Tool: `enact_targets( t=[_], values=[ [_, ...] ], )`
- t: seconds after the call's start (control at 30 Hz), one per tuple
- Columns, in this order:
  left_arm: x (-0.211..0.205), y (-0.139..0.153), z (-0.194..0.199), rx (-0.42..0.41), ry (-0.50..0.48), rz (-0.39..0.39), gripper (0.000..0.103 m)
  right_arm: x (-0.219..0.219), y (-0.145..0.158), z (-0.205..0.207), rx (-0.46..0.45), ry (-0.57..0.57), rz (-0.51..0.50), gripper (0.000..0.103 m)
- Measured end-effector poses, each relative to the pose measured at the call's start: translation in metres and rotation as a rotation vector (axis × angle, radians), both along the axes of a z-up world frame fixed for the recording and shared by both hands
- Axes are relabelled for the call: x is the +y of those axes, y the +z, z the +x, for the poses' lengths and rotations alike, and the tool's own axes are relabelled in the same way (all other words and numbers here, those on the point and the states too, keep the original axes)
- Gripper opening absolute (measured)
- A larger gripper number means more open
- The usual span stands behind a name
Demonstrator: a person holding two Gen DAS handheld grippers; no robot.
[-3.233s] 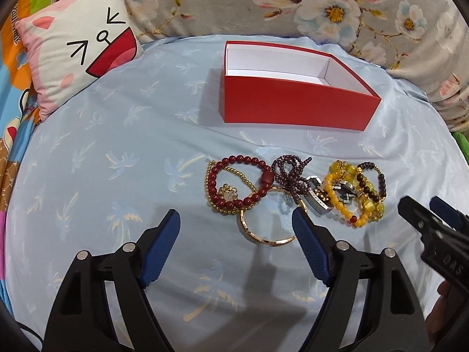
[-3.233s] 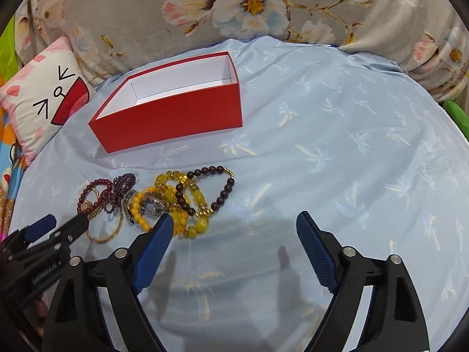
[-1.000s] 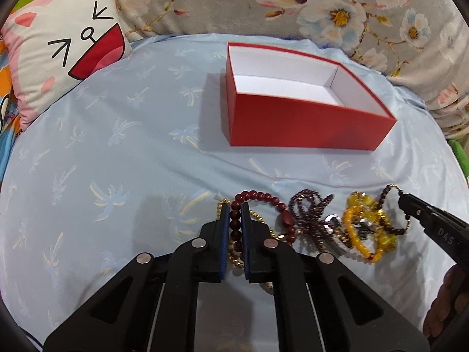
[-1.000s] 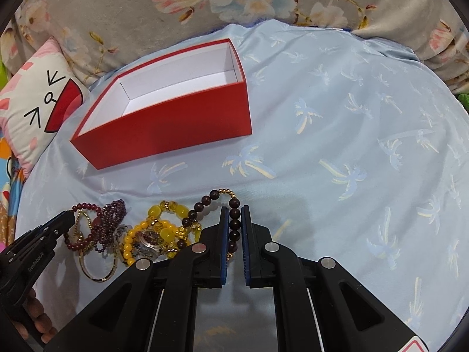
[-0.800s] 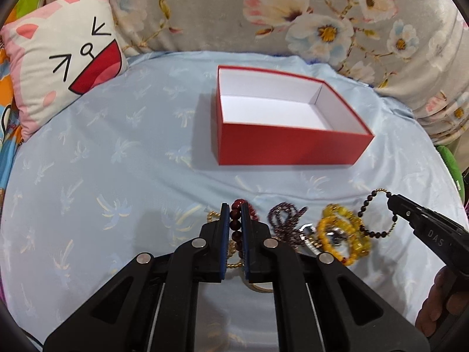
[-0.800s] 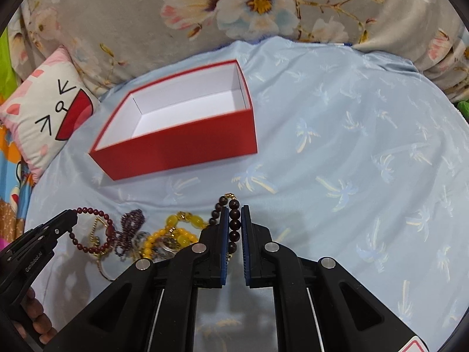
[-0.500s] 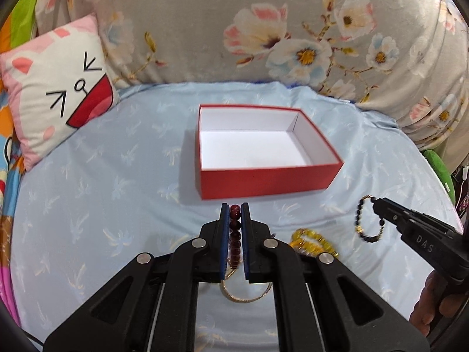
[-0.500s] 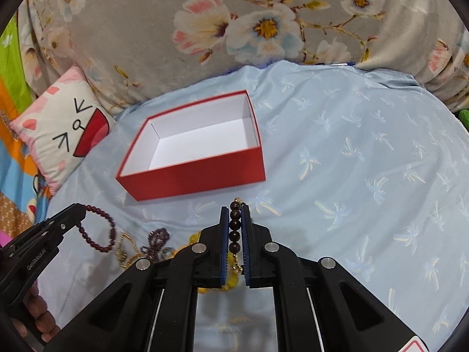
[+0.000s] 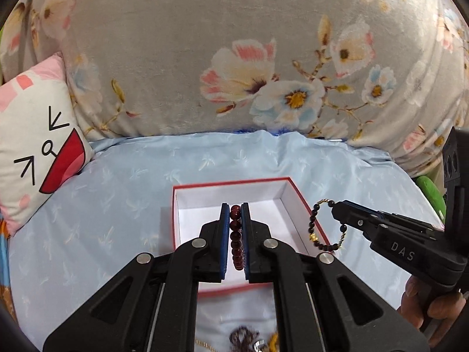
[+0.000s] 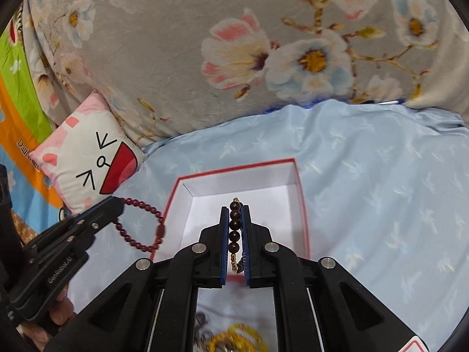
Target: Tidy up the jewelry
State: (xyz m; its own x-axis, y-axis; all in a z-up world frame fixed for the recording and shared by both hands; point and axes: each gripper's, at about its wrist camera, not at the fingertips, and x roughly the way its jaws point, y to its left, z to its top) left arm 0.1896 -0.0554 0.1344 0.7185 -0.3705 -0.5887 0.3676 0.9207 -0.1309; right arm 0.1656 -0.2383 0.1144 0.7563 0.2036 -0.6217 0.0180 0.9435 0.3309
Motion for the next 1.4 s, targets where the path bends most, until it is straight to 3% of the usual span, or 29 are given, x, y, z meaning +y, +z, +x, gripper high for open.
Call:
enact_targets(
  t=[0.13,0.27,0.4,0.53,0.63,0.67,0.7,0.73,0.77,1.0,1.1,1.27,1.4],
  values=[
    [-0.007,-0.014,0.040,0.033,-0.009,-0.037,0.007,0.001,-0.011,0.047,0.023,0.043,0.038,0.008],
    [-0.015,-0.032,0.074,0.060,-0.021,-0.027,0.008,0.004,-0.034,0.084,0.074,0.066,0.052,0.008],
    [-0.024,-0.048,0.099,0.081,-0.023,0.004,0.008,0.001,-0.059,0.116,0.146,0.073,0.075,0.008],
    [-0.031,-0.065,0.115,0.111,-0.016,0.044,0.008,-0.002,-0.079,0.136,0.197,0.039,0.029,0.008],
    [-0.031,-0.075,0.122,0.129,-0.002,0.069,0.009,-0.008,-0.088,0.142,0.213,-0.011,-0.025,0.016],
    [-0.029,-0.078,0.123,0.130,0.015,0.077,0.013,-0.009,-0.088,0.141,0.208,-0.024,-0.046,0.025],
    [-0.027,-0.079,0.124,0.129,0.031,0.084,0.026,-0.011,-0.086,0.140,0.200,-0.036,-0.060,0.034],
    [-0.025,-0.078,0.125,0.126,0.050,0.087,0.045,-0.013,-0.083,0.136,0.182,-0.050,-0.069,0.037],
    [-0.021,-0.076,0.123,0.113,0.071,0.078,0.051,-0.015,-0.080,0.131,0.164,-0.057,-0.073,0.039],
    [0.003,-0.055,0.099,0.066,0.121,0.058,0.053,-0.007,-0.048,0.082,0.060,-0.053,-0.129,0.043],
    [0.014,-0.048,0.076,0.036,0.160,0.093,0.053,0.001,-0.039,0.052,0.029,-0.048,-0.154,0.045],
    [0.025,-0.047,0.030,0.008,0.202,0.175,0.058,0.012,-0.036,-0.002,0.005,-0.044,-0.173,0.046],
    [0.037,-0.057,-0.013,0.017,0.213,0.178,0.063,0.023,-0.046,-0.046,0.008,-0.043,-0.197,0.046]
  ],
)
